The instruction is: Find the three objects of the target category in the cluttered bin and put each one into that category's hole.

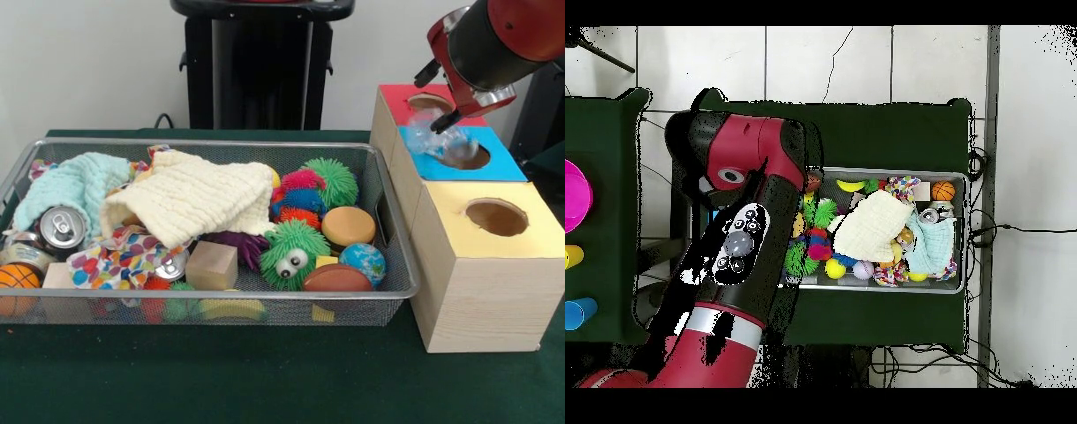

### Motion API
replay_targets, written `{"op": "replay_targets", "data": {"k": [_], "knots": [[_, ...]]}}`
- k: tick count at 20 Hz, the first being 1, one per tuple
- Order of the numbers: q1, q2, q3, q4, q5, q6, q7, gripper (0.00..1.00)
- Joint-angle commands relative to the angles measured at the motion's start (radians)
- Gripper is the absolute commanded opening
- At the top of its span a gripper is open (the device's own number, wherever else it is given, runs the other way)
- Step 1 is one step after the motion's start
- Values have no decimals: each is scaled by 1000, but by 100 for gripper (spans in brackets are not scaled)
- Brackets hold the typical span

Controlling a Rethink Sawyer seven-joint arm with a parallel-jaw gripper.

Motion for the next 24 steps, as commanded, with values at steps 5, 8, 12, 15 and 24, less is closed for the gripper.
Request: {"op": "replay_targets", "data": {"k": [5,8,12,15,24], "knots": [[-13,-5,19,25,12,66,298,100],[-17,-29,19,21,12,99,280,100],[-28,-47,27,16,2,77,232,100],[-59,-51,28,-13,-25,43,165,100],[-80,-30,-10,0,-182,-448,78,100]]}}
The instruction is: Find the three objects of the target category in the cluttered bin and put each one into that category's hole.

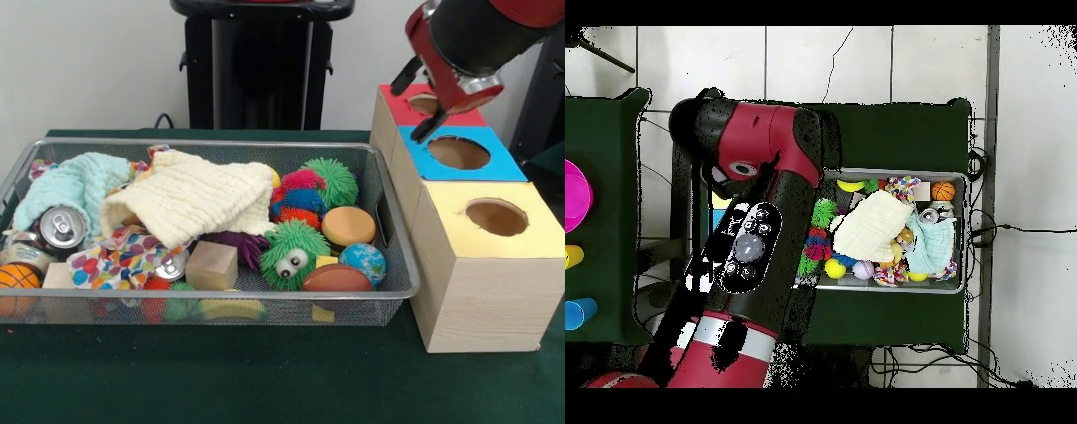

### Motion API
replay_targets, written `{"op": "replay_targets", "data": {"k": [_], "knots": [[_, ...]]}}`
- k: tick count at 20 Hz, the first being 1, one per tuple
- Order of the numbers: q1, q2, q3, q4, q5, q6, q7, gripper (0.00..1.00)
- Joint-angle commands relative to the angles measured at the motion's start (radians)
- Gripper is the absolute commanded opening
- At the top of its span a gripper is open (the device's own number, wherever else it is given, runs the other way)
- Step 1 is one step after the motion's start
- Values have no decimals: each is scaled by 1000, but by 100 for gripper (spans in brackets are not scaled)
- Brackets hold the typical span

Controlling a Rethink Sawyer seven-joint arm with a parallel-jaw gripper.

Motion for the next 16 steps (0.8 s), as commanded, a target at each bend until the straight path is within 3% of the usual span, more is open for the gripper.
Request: {"op": "replay_targets", "data": {"k": [1,9,16], "knots": [[-47,23,0,14,-141,-312,71,100],[-63,25,21,77,-190,-508,52,100],[-61,36,27,112,-215,-605,70,100]]}}
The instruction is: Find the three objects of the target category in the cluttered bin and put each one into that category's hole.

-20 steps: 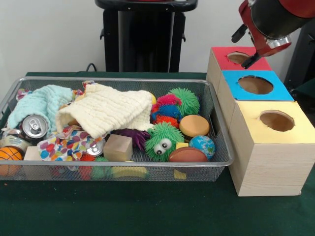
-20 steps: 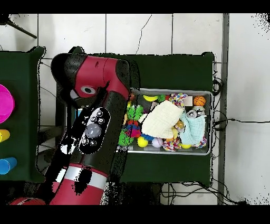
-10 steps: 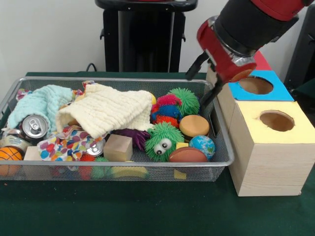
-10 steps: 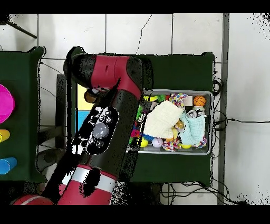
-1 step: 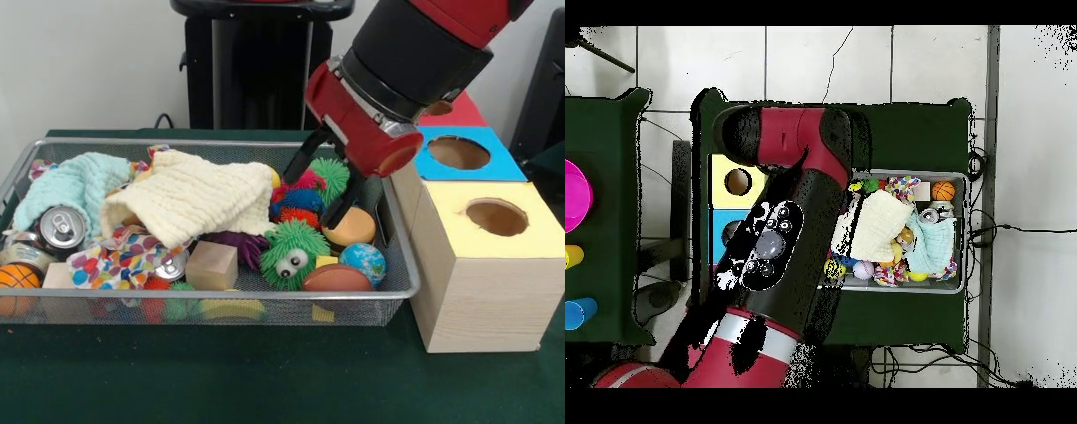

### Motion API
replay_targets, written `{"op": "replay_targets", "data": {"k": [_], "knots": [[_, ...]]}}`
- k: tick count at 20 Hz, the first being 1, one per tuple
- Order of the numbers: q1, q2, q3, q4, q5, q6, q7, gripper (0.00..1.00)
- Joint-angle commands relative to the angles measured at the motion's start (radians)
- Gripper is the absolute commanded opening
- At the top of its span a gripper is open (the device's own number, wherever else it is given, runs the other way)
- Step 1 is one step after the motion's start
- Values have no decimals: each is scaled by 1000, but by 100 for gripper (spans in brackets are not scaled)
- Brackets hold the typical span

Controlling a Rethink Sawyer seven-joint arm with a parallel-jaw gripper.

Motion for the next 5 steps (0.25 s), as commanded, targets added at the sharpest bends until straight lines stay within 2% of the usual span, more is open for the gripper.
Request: {"op": "replay_targets", "data": {"k": [1,5], "knots": [[-16,38,56,105,-63,-72,74,100],[-16,36,52,102,-73,-76,72,100]]}}
